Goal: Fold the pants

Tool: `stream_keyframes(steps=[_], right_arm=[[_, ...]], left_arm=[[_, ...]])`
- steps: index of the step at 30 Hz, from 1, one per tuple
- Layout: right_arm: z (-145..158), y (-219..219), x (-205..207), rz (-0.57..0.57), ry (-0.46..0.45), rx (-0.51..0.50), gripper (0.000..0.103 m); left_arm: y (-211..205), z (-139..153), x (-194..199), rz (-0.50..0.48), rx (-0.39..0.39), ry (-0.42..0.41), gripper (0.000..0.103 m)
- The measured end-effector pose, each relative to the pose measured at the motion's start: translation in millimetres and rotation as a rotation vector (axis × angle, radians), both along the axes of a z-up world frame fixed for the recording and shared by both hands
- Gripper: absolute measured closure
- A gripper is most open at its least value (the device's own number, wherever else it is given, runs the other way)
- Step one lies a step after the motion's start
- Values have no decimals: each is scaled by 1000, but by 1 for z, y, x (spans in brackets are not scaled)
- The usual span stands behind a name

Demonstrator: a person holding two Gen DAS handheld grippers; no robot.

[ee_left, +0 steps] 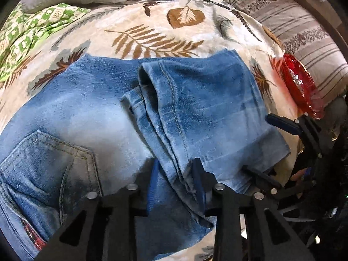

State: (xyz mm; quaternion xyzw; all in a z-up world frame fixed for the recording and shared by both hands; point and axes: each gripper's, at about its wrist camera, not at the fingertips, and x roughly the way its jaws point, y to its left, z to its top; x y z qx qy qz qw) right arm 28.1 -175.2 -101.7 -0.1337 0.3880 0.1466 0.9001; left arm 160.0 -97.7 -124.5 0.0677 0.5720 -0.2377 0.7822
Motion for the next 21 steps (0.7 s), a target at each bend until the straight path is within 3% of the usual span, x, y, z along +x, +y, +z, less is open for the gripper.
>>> stream_keyframes(steps=[1,3,4,6,12,17,21], right_arm=[[0,-1,1,-8,2,6,18],[0,-4,1,-18,4,19,17],[1,-5,0,-18,3,21,17],[3,-5,-1,-19,-3,19,17],[16,-1,-10,-8,-38,14,17],[26,-5,-16,-20,-63,12,17],[29,-18,-14,-35,-39,99,17]], left_arm=[[3,4,0,23,-5,-6,56],[8,16,-2,68,-20,-36,23],[8,22,-3,87,-10,-66,19],[10,34,-3,102,-1,-117,18],[9,50,16,147,21,-166,18],[-16,41,40,151,70,-191,18],[-38,27,53,124,152,-227,20]])
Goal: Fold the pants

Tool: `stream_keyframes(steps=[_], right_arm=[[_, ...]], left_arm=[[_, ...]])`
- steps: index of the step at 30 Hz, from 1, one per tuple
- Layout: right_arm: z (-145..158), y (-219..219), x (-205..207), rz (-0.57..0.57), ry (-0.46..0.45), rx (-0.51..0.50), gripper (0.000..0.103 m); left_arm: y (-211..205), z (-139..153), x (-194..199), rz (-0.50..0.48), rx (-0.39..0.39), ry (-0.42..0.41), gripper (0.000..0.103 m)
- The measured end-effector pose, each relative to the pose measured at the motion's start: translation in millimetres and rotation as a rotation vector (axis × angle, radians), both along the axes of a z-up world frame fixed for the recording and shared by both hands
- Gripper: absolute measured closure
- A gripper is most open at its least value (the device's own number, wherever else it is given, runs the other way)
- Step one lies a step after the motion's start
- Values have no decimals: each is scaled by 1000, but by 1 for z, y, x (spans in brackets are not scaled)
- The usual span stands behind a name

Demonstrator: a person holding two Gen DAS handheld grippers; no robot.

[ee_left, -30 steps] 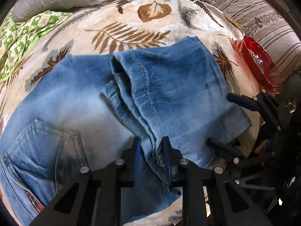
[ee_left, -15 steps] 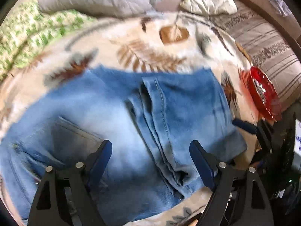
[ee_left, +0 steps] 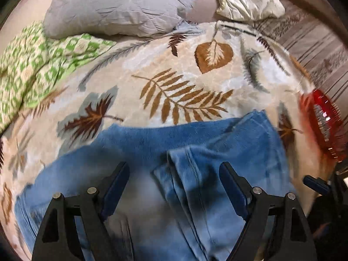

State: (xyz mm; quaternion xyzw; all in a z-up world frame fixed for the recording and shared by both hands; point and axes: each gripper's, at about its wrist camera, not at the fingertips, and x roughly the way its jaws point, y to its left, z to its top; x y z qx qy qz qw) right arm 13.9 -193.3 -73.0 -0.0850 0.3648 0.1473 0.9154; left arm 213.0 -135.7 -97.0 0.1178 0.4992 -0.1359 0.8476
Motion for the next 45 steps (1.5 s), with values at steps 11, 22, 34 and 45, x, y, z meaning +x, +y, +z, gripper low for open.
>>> stream_keyframes(steps=[11,22,34,45], right_arm=[[-28,-1,12,-8,126,22,23],[4,-16,17,-72,59,65,21],[1,-23,112,-130,151,16,35],[-32,-10,130,-118,200,-64,54]], left_arm=[[28,-25,23,71,147,-62,99],[40,26,-29,0,-57,-12,23],[8,-35,-69,-106,31,90,21],[18,-40,-76,-135,-8,41,26]])
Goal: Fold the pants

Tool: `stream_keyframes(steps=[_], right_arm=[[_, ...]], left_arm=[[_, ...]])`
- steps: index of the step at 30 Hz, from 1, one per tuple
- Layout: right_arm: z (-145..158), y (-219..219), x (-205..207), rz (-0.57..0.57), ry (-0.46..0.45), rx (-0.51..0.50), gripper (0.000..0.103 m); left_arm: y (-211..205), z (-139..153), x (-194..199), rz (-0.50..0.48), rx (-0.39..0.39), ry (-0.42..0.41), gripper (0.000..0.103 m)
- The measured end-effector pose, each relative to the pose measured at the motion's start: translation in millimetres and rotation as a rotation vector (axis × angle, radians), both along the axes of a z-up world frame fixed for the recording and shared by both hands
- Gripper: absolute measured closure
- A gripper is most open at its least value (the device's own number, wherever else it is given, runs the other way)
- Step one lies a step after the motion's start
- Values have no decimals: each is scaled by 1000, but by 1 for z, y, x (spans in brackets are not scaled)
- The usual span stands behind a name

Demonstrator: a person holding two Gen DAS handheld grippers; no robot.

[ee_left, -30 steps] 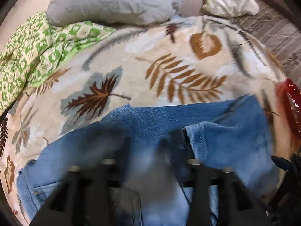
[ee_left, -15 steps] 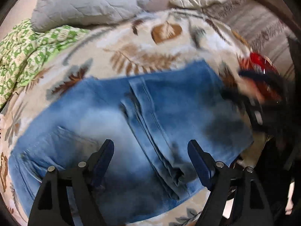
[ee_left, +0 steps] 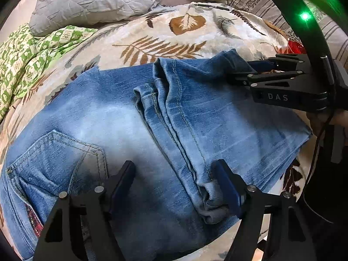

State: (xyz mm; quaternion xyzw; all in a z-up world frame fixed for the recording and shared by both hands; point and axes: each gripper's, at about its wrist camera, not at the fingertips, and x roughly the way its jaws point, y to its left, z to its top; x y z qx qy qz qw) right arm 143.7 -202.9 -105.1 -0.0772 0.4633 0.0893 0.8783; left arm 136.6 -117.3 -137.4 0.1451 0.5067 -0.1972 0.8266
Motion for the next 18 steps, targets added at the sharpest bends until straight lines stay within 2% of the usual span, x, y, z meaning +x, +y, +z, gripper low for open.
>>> stream_keyframes(steps=[2,4,5,6,7,9,10,12,15,18], right_arm=[[1,0,1,-5,-1,0,53],[6,-1,-2,-7,-19,5,47],[10,-2,-5,-5,-30,5,37],[15,-4,-10,-2,-34,8,30],[21,-6,-16,-8,-42,13,29],[38,-9,-31,-3,-83,40,23],[48,-9,-39,14,-107,52,20],[65,-4,-53,46,-155,64,6],[88,21,-67,139,-200,111,4],[97,55,-68,230,-189,142,4]], left_arm=[[-1,1,1,7,0,-6,22],[2,4,0,22,-7,-16,19],[5,7,-2,29,-21,-10,19],[12,16,-5,53,-56,-6,19],[19,23,-10,70,-92,-13,18],[42,44,-24,106,-139,-55,7],[52,50,-30,124,-135,-79,6],[84,63,-41,180,-91,-120,6],[140,75,-56,295,-60,-124,6],[191,78,-70,414,-59,-96,2]])
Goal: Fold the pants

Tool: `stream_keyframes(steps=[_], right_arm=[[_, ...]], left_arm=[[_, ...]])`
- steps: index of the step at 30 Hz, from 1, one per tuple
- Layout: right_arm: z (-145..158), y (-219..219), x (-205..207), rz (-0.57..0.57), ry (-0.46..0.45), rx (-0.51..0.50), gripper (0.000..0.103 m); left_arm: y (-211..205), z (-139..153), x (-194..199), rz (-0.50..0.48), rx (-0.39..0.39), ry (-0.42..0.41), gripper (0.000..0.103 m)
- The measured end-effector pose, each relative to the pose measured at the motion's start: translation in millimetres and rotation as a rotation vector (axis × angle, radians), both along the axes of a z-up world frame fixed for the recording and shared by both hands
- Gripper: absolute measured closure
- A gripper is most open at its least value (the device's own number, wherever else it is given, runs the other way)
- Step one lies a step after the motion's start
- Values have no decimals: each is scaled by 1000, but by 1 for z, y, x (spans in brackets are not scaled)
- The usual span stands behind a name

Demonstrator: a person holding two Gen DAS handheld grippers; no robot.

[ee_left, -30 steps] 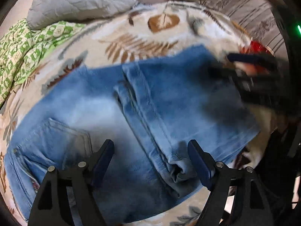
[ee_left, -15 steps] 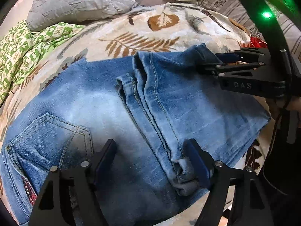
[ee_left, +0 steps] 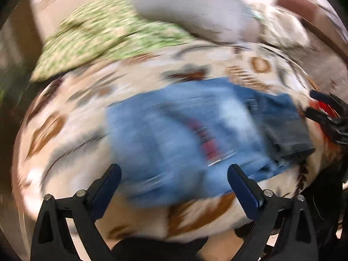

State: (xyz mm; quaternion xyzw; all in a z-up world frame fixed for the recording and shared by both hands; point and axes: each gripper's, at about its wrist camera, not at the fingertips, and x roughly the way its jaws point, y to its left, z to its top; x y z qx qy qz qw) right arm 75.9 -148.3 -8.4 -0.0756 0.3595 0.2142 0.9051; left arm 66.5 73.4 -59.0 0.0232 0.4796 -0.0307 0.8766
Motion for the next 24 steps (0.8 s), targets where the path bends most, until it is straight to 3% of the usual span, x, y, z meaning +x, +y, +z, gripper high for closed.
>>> stream_keyframes(steps=[3,6,9,12,17,24], right_arm=[[2,36,1,76,15,10,4],[1,63,-2,130,26,34,4],[0,82,-14,187,38,54,4],[-4,119,-39,291,-10,13,4],[-21,191,-83,438,-159,-105,4],[-63,283,-111,490,-328,-390,5]], left_arm=[[43,-10,-15,132,-58,28,1],[75,-28,-25,227,-177,72,1],[93,-31,-23,277,-220,73,1],[121,-21,-6,322,-272,52,1],[145,-19,48,276,-357,95,1],[130,-52,116,80,-403,211,1]])
